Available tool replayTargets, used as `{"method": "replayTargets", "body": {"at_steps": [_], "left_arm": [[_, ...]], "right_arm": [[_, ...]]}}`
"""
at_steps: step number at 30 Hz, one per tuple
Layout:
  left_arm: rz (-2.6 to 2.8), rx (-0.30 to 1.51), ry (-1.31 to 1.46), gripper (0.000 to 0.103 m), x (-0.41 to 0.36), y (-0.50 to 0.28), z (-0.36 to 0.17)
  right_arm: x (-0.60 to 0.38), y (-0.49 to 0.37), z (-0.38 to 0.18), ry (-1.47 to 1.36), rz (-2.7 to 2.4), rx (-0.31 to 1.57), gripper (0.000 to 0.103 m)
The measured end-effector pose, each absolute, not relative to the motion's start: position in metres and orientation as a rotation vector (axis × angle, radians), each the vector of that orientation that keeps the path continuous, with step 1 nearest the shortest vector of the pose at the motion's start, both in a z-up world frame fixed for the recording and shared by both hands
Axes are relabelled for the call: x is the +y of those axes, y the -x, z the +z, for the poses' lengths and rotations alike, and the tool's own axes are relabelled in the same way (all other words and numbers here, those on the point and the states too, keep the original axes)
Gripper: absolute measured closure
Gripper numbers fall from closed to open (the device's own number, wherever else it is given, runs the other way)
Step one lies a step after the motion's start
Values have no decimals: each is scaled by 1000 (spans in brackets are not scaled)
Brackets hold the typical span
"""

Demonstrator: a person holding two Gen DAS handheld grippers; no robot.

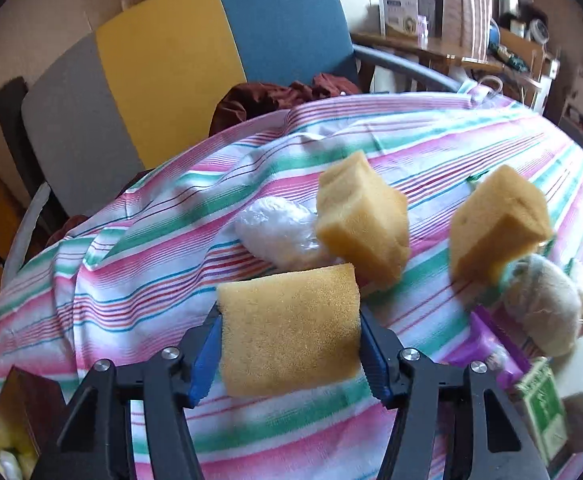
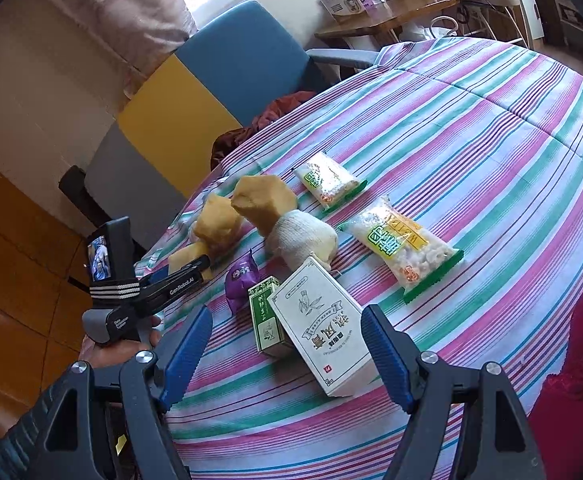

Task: Organize objects
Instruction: 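Grasp a yellow sponge cake with the left gripper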

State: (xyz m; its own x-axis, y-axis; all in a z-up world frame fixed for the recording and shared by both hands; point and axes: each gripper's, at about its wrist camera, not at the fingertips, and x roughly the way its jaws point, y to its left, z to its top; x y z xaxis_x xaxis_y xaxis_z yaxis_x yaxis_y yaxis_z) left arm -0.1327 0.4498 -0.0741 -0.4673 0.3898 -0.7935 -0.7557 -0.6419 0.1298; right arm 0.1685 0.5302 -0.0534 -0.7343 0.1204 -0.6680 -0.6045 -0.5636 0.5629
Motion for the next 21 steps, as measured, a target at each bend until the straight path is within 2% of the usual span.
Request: {"method": "replayTargets", "body": {"at_steps": [6, 14, 21], "left_arm": [[2098, 563, 988, 42, 414, 84, -68], [2029, 530, 997, 43, 362, 12, -77], [2021, 546, 940, 44, 336, -22, -79]], "right_arm": [[531, -171, -53, 804, 2304, 1151, 25], [546, -189, -60, 706, 2228, 1282, 25], [539, -179, -60, 784, 2225, 1201, 25]]}}
